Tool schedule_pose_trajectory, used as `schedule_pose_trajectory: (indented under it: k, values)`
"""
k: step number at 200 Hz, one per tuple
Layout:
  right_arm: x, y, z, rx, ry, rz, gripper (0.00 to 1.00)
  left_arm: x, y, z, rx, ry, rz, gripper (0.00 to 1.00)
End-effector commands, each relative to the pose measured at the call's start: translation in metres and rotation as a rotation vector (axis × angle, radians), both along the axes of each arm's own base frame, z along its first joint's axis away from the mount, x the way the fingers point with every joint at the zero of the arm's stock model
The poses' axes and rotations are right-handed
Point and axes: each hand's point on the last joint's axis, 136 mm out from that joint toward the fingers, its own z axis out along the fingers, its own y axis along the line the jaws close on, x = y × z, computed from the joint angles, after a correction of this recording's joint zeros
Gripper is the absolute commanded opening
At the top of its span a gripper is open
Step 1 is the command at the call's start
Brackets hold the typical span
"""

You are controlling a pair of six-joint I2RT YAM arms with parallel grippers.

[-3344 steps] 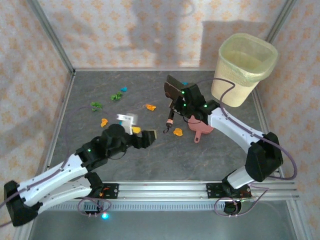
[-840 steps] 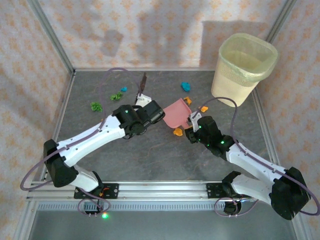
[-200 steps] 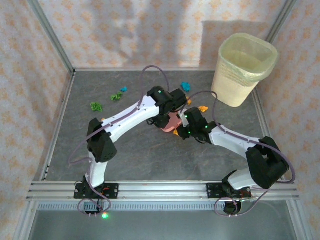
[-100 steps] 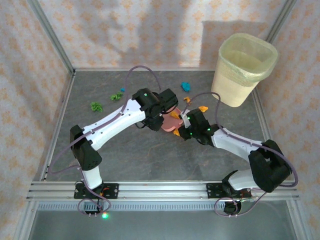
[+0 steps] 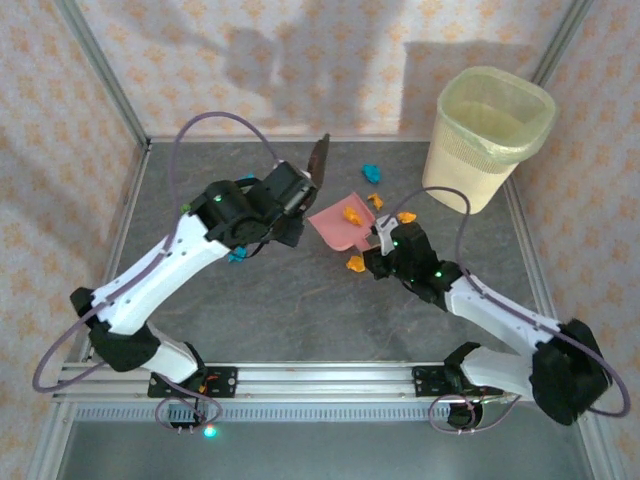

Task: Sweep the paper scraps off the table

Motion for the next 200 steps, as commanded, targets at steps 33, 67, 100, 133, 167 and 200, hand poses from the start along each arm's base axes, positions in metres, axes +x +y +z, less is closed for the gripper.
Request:
schedule_pose_trajectory:
  k: [33, 67, 100, 133, 167, 200]
  values:
    - [-0.023, -0.051, 0.032, 0.019, 0.081, -0.266, 0.0, -0.003, 0.026, 0.018, -0.021, -0.089, 0.072, 0.0]
    - [-0.045, -0.062, 0.039, 0.087, 0.116, -0.31, 0.0, -0.006, 0.011, 0.002, -0.039, -0.014, 0.028, 0.0]
    - [-0.068, -0.058, 0.03, 0.132, 0.156, -0.278, 0.0, -0.014, -0.011, -0.025, -0.019, 0.101, -0.053, 0.0]
    - [-0.086, -0.046, 0.015, 0.104, 0.202, -0.224, 0.0, -0.024, -0.026, -0.058, 0.062, 0.2, -0.118, 0.0]
    - [-0.102, -0.041, -0.002, 0.064, 0.238, -0.204, 0.0, -0.026, -0.035, -0.073, 0.089, 0.238, -0.144, 0.0]
    - [-0.12, -0.032, -0.008, 0.04, 0.248, -0.152, 0.0, -0.029, -0.044, -0.086, 0.113, 0.277, -0.171, 0.0]
